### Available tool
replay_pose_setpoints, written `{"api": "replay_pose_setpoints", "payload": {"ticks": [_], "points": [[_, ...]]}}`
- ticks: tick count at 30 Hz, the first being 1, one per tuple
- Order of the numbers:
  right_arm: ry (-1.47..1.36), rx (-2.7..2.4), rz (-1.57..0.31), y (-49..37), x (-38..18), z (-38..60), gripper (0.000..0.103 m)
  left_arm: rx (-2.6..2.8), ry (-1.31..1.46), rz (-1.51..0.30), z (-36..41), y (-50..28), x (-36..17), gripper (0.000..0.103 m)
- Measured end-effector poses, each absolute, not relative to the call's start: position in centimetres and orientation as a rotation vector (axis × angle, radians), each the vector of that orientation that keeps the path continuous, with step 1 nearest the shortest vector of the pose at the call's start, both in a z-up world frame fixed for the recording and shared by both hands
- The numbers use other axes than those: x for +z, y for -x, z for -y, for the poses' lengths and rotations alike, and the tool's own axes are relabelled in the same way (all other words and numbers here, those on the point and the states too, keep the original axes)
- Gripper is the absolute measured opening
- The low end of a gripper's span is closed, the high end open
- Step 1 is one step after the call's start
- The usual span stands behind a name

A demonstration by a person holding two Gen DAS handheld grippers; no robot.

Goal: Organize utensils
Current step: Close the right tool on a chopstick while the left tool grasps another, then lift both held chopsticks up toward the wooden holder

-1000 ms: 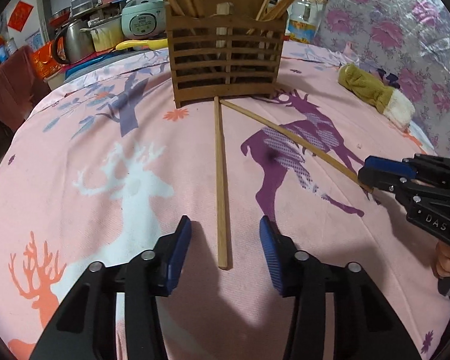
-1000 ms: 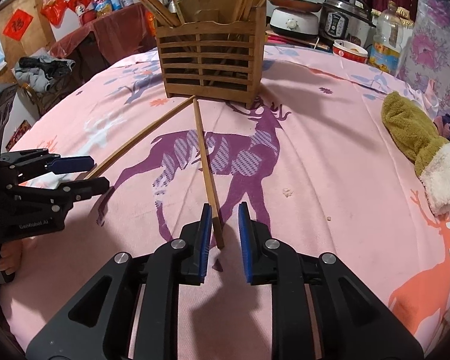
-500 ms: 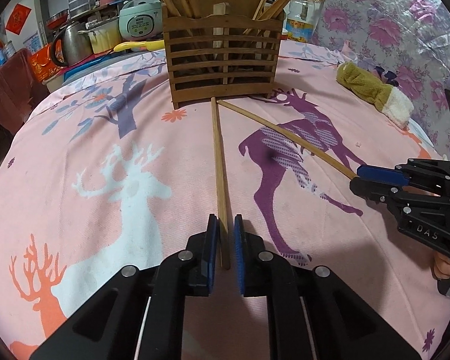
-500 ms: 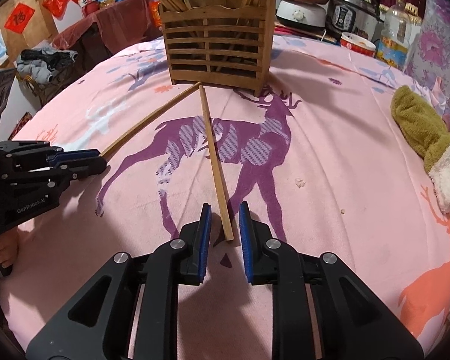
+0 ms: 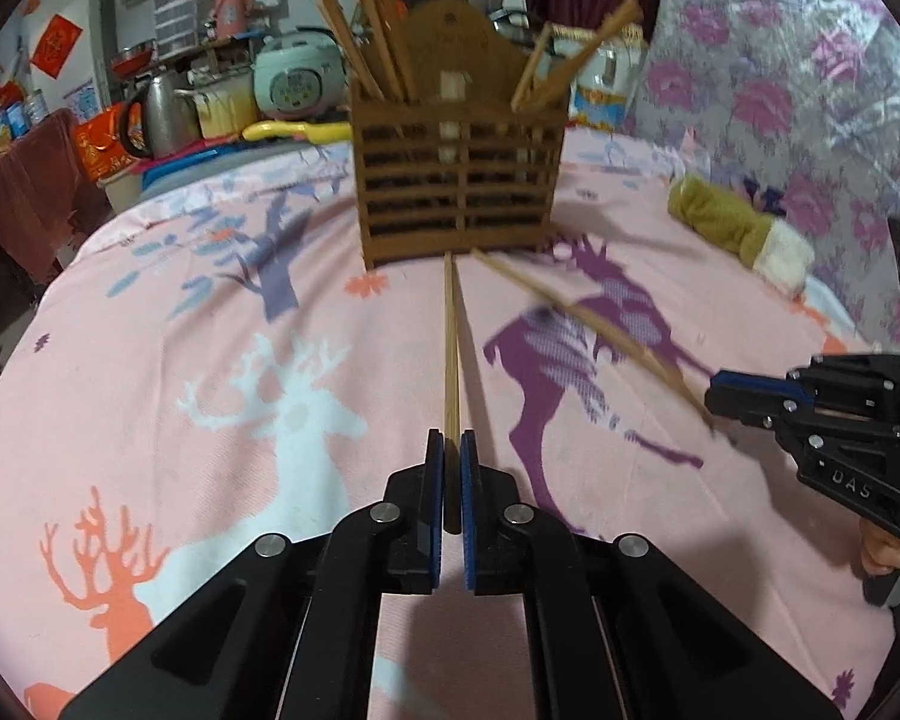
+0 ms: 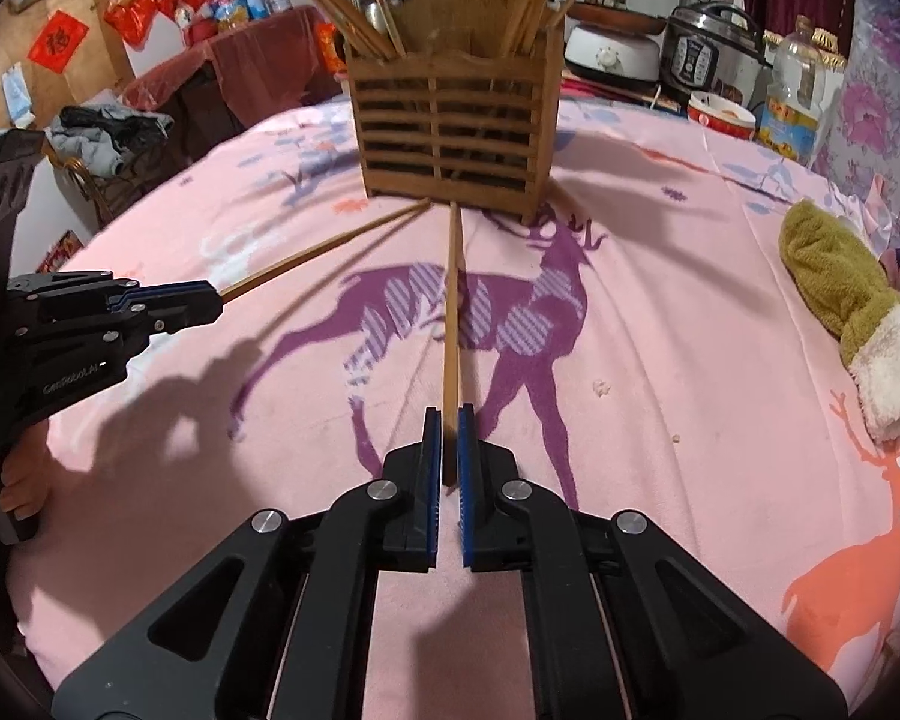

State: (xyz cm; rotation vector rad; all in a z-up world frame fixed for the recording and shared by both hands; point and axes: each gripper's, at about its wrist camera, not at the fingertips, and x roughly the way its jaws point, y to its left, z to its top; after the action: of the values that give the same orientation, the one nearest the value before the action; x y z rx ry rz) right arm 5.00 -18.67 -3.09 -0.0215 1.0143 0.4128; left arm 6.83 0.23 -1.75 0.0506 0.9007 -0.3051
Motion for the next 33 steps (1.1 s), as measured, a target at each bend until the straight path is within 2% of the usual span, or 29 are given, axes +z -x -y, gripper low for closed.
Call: {"api": "replay_pose_setpoints", "payload": {"ticks": [8, 9, 11, 17, 21, 22, 23, 33], "points": [[-0.015, 0.442, -0.906, -4.0, -0.3, 19.6, 0.007, -0.267, 0.026, -0.775, -2.2, -5.7, 1.1, 0.006], [-0.019, 0.441, -0.905, -4.0, -0.3, 19.7, 0.010, -0.265, 0.037, -0.767, -2.4, -5.6, 1.3, 0.006], [-0.024, 0.447, -0.932, -4.3, -0.8, 19.8, 0.021, -0.261, 0.051, -0.764, -2.7, -5.6, 1.5, 0.006], [0.026, 0.436, -1.038, -4.8, -3.6, 18.4, 0.022, -0.261, 0.038, -0.766, -2.5, -5.5, 1.4, 0.006], [0.063, 0.409, -1.088, -5.1, -5.3, 18.0, 0.017, -0.259, 0.044, -0.771, -2.6, -5.6, 1.3, 0.006], [0.058, 0.418, -1.090, -5.0, -5.1, 18.1, 0.007, -0.258, 0.045, -0.775, -2.6, -5.6, 1.3, 0.006], [0.058, 0.419, -1.092, -5.0, -5.1, 18.2, 0.006, -0.258, 0.045, -0.777, -2.6, -5.6, 1.2, 0.006], [-0.023, 0.445, -0.930, -4.0, -0.7, 19.9, 0.006, -0.251, 0.063, -0.746, -3.1, -5.4, 1.7, 0.006]]}}
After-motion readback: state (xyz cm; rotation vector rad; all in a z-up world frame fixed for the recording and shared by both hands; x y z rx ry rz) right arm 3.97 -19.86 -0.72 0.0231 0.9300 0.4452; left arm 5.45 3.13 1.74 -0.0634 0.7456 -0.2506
